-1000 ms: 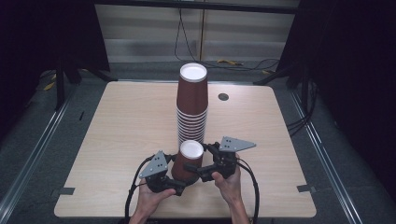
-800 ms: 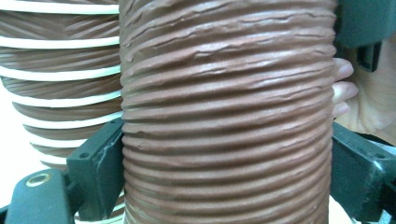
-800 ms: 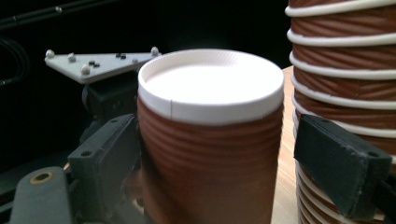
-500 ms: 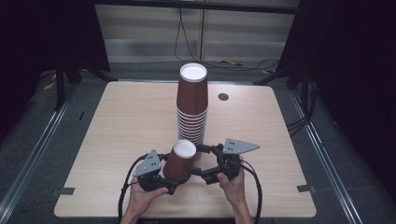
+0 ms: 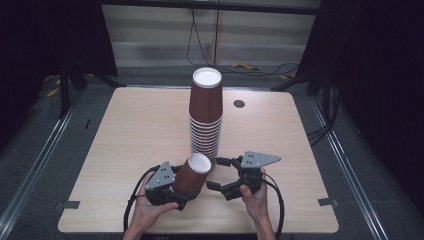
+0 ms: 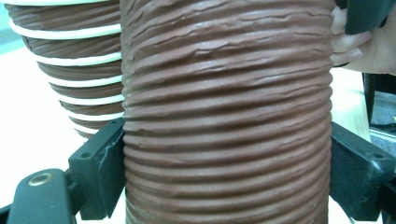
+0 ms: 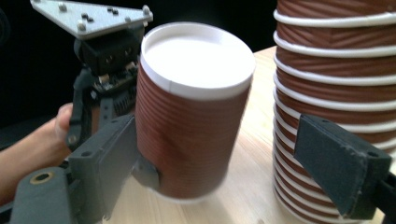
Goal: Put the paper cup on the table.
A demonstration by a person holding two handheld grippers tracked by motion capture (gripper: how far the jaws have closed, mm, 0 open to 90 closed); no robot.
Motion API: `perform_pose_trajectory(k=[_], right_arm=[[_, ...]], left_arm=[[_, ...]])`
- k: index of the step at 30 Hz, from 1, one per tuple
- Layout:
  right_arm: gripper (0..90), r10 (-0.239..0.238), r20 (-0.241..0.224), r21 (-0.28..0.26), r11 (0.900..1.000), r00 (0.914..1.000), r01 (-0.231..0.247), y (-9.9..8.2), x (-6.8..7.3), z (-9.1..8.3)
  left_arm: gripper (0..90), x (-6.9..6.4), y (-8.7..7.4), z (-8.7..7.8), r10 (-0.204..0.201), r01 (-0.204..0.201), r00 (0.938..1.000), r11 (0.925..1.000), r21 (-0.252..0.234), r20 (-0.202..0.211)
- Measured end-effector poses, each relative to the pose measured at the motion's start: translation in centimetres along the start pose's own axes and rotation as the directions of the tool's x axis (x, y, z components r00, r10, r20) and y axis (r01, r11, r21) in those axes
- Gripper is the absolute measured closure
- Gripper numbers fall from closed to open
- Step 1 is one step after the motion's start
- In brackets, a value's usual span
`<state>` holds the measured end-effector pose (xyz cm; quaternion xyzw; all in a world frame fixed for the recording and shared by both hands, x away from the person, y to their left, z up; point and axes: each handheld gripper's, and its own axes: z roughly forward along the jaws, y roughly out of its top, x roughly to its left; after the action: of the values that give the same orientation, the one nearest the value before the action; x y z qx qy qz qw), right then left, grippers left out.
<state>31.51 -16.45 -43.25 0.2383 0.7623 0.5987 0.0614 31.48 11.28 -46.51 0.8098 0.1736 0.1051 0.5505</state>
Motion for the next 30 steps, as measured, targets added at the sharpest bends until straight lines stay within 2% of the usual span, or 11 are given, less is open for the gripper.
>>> perform_pose_trajectory(k=[8,13,16,19,21,25,29,30], right_arm=[[15.9,-0.010,0.036,0.048,0.9988,0.9993,0.008,-0.4,-0.2,-0.6],[15.9,-0.015,0.037,0.072,0.9973,0.9992,0.012,-0.5,-0.2,-0.8],[15.7,-0.017,0.003,0.108,0.9940,0.9998,0.017,-0.4,-0.3,-0.8],[13.7,-0.028,-0.018,0.116,0.9928,0.9994,0.030,-0.3,-0.3,-0.8],[13.7,-0.032,-0.022,0.123,0.9918,0.9992,0.035,-0.2,-0.4,-0.8],[13.9,-0.050,-0.010,0.176,0.9831,0.9987,0.051,-0.1,-0.3,-0.6],[14.3,-0.048,-0.046,0.241,0.9687,0.9978,0.058,-0.2,-0.4,-0.3],[14.3,-0.048,-0.046,0.241,0.9687,0.9978,0.058,-0.2,-0.4,-0.3]], left_arm=[[13.1,0.1,0.1,0.1,0.025,-0.026,0.9995,0.9978,0.060,0.018],[13.2,0.1,0.2,0.1,0.037,-0.040,0.9988,0.9950,0.091,0.032],[13.3,0.2,0.5,0.1,0.055,-0.059,0.9977,0.9900,0.128,0.041],[13.4,0.2,0.6,0.0,0.046,-0.053,0.9971,0.9915,0.119,0.062],[13.5,0.2,0.6,0.2,0.052,-0.060,0.9966,0.9884,0.139,0.063],[13.5,0.2,0.7,0.5,0.087,-0.095,0.9949,0.9756,0.198,0.051],[13.4,0.2,1.2,0.8,0.084,-0.093,0.9952,0.9753,0.201,0.050],[13.3,0.2,1.2,0.8,0.084,-0.093,0.9952,0.9753,0.201,0.050]])
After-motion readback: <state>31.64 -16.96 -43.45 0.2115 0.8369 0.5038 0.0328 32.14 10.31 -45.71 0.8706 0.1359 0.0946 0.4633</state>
